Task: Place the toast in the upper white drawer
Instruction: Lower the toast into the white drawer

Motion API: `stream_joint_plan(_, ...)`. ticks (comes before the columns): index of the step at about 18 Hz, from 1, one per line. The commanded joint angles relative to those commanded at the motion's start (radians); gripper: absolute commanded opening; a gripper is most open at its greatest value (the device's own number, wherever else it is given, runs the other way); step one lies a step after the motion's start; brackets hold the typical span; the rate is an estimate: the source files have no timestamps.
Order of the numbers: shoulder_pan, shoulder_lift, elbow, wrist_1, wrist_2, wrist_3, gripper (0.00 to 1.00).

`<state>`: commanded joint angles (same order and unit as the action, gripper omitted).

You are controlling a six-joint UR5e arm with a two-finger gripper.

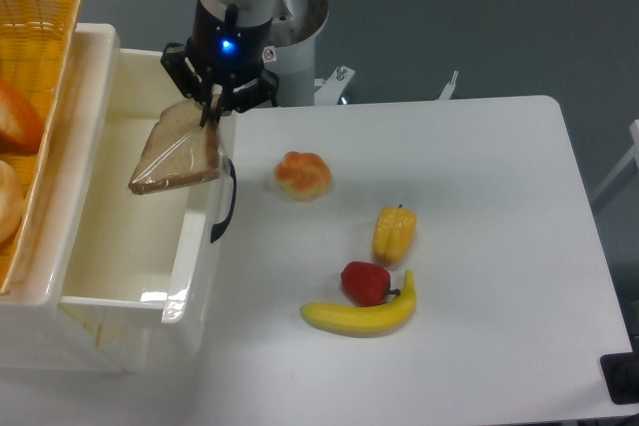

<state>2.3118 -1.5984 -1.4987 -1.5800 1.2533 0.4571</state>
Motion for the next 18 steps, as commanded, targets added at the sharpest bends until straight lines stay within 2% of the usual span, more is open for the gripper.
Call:
stream_joint_plan(8, -0.029, -0.020, -0.009, 0.003, 0.003, -0.018, 0.14)
stream_joint_plan(10, -0.031, -0.020, -0.008, 0.003, 0.003, -0.018, 0.18)
stream_joint_plan(11, -0.031, -0.020, -0.009, 0.003, 0.003, -0.017, 0.24)
stream_joint_plan(12, -0.031, -0.018, -0.011, 0.003, 0.003, -0.012, 0.38)
stream_joint_plan(14, -0.032, -0.020, -0.011, 0.008, 0.005, 0.000, 0.75)
stream_joint_plan(15, -0.032, -0.020, -0.011, 0.011, 0.005, 0.005, 0.83)
stream_joint_plan(18, -0.032, -0.020, -0.011, 0.008, 0.005, 0.005, 0.85)
